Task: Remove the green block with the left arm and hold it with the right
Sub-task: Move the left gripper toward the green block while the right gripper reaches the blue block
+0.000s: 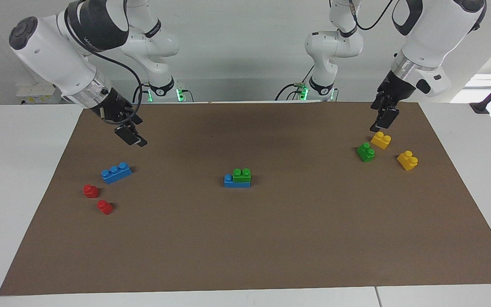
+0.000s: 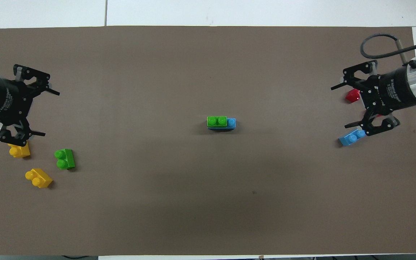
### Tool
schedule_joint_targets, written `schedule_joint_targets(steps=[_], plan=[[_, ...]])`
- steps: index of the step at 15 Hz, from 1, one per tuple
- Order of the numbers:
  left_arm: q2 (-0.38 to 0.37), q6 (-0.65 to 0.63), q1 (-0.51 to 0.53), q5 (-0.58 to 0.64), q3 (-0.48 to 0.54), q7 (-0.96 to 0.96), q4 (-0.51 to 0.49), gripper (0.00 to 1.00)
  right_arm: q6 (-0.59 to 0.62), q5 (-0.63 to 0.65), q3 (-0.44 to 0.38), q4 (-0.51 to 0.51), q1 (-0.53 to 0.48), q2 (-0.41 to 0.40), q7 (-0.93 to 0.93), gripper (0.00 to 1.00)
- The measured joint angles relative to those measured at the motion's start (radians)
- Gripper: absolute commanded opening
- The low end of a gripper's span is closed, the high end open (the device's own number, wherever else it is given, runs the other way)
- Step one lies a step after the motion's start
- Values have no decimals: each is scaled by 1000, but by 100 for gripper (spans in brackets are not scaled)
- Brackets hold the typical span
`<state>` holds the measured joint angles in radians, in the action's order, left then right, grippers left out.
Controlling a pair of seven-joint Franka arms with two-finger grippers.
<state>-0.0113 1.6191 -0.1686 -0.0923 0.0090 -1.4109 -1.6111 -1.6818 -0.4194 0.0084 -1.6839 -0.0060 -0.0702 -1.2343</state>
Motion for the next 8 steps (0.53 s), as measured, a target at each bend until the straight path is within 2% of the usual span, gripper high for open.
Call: schedule_joint_targets(steps=[3, 8], plan=[[-2, 44, -70, -5, -3, -158, -23, 100, -34, -81, 1, -14, 1, -43, -47, 97], [-40, 140, -211, -8, -7, -349, -130, 100, -87, -169, 1, -22, 28, -108, -135, 97]])
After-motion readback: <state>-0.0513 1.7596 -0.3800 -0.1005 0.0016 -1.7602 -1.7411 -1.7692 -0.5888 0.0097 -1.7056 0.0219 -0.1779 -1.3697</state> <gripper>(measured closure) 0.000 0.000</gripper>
